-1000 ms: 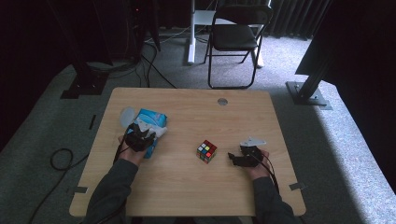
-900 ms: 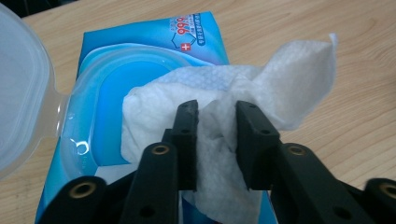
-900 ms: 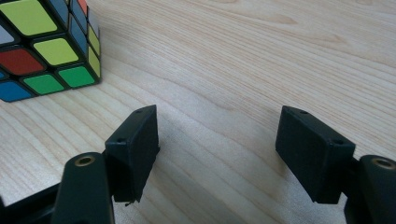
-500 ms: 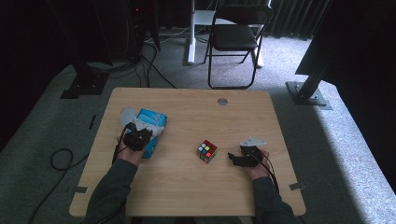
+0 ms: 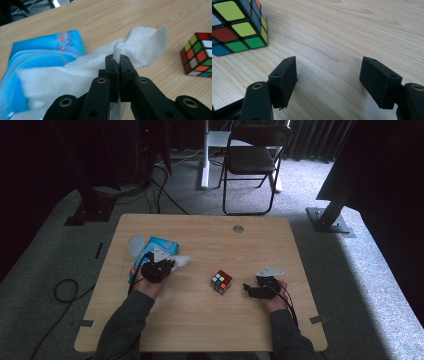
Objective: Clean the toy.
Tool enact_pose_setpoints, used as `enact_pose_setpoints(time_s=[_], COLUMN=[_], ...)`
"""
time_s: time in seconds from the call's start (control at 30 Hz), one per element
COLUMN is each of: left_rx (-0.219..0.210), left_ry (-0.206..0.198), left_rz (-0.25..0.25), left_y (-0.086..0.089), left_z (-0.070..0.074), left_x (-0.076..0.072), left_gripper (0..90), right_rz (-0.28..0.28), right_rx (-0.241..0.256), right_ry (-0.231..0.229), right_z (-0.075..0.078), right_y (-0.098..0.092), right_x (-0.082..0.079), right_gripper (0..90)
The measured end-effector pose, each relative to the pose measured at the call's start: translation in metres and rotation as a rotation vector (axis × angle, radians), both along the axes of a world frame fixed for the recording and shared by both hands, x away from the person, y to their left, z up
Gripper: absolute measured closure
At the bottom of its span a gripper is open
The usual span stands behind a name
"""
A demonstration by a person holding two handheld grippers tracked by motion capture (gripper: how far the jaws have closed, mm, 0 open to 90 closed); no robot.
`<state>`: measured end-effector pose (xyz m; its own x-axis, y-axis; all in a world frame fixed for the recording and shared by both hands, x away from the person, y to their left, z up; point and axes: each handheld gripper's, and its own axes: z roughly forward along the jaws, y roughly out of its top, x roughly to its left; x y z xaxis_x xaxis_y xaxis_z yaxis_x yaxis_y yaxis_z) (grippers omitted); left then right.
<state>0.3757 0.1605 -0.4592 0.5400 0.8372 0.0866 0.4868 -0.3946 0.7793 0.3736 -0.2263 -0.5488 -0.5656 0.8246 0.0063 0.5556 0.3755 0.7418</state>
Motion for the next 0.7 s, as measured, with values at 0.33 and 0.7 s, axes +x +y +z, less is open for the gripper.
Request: enact_pose_setpoints(time_s=[0.33,0.7], left_rx=[-0.003,-0.020], left_ry=[-0.001,-0.003], left_rz=[-0.013,-0.030], left_y=[-0.008,-0.013], left_z=[-0.003,-0.002], left_x=[0.002,0.002], left_gripper=[87.4,87.3], right_rz=[0.005,0.023], right_rx=[0.002,0.007], right_ry=[-0.004,0.007], right_z=[0.000,0.002], right_y=[0.002,0.016], right_x=[-0.001,-0.004], right_gripper=[33.2,18.4])
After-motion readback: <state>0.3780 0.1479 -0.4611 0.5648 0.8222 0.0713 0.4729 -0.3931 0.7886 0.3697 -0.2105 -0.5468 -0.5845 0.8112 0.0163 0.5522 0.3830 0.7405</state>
